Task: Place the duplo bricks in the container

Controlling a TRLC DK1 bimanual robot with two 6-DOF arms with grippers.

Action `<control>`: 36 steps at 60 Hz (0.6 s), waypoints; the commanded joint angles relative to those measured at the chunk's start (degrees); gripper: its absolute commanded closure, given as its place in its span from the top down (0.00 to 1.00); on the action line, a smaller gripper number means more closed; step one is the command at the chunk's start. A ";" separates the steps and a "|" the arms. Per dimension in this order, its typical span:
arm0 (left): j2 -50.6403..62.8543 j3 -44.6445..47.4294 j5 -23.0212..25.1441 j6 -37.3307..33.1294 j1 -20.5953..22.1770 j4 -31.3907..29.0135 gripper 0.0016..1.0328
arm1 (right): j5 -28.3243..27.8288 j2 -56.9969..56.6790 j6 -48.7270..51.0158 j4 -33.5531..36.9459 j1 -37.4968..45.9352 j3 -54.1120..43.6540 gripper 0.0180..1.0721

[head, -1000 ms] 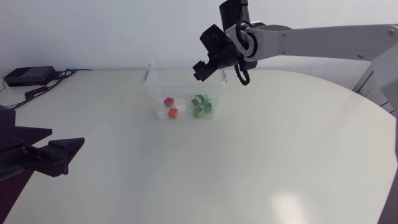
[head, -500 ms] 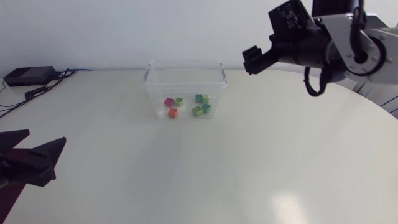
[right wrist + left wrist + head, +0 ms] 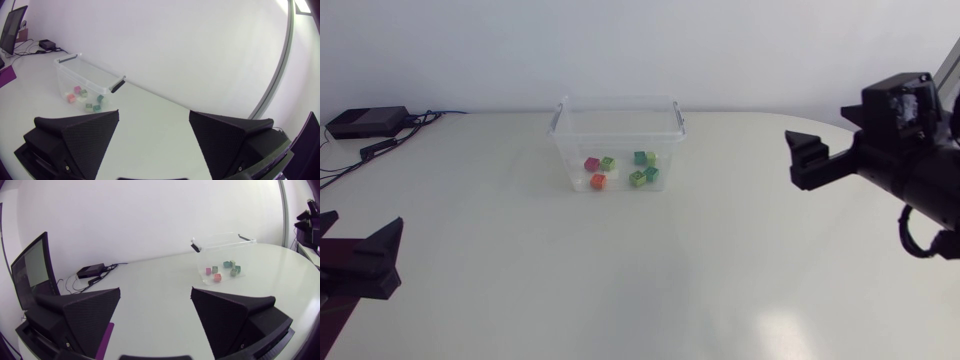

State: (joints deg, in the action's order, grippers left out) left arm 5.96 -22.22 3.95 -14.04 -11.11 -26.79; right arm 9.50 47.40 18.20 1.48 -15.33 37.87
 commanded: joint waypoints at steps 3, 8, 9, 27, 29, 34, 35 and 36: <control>-1.30 2.71 -0.25 -0.90 -1.01 2.44 0.96 | 0.61 -6.70 -0.62 0.55 3.73 -4.47 0.96; -1.91 4.20 -0.34 -0.90 -0.93 4.64 0.96 | 0.52 -12.77 -1.15 0.55 5.84 -8.34 0.96; -2.00 4.46 -0.34 -0.90 -0.93 5.08 0.96 | 0.52 -13.65 -1.50 0.55 6.10 -9.04 0.96; -3.28 10.19 -1.21 2.69 2.03 12.29 0.96 | -2.08 -25.69 -6.11 0.13 9.32 -18.56 0.96; -3.41 10.78 -1.34 3.24 2.47 13.00 0.96 | -2.44 -26.75 -6.70 0.05 9.61 -19.51 0.96; -3.72 12.15 -1.65 4.54 3.51 14.65 0.96 | -3.29 -29.22 -8.07 -0.13 10.30 -21.71 0.96; -3.79 12.46 -1.72 4.83 3.74 15.03 0.96 | -3.48 -29.78 -8.39 -0.17 10.46 -22.21 0.96; -3.85 12.74 -1.79 5.09 3.95 15.36 0.96 | -3.65 -30.28 -8.67 -0.21 10.59 -22.65 0.96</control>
State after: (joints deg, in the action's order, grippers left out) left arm 2.72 -11.40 2.52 -10.96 -8.10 -12.97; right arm 6.35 18.94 12.01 1.48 -5.43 17.67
